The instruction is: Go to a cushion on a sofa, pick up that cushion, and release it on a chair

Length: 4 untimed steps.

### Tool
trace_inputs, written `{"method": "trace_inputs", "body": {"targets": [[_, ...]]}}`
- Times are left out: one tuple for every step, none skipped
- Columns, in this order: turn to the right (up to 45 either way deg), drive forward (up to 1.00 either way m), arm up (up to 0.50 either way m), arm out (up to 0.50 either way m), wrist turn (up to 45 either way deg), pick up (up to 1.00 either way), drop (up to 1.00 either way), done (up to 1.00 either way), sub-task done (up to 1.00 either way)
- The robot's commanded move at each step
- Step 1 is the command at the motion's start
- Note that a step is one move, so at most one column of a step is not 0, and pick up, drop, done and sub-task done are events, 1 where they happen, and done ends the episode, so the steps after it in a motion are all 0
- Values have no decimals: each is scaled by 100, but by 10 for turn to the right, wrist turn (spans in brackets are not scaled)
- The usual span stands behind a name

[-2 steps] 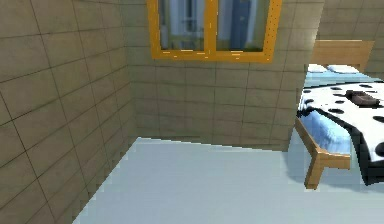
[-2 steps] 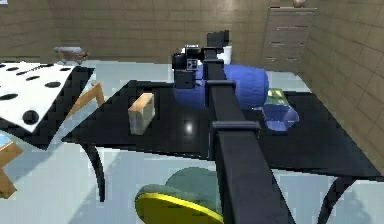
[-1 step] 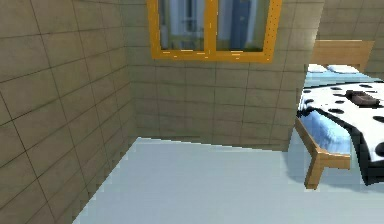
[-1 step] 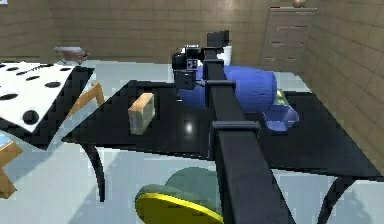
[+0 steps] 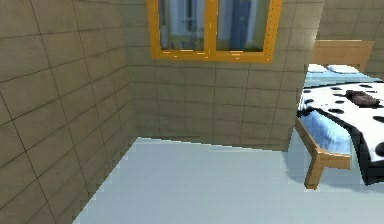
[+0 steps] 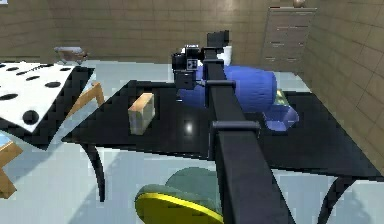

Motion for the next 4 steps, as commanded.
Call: {"method": "trace_inputs", "body": {"targets": [[0, 0, -50, 0, 0, 0, 0, 0, 0], [0, 0, 0, 0, 0, 0, 100, 0, 0], [0, 0, 0, -10, 0, 0, 0, 0, 0], [0, 0, 0, 0, -450, 0, 0, 0, 0]]}}
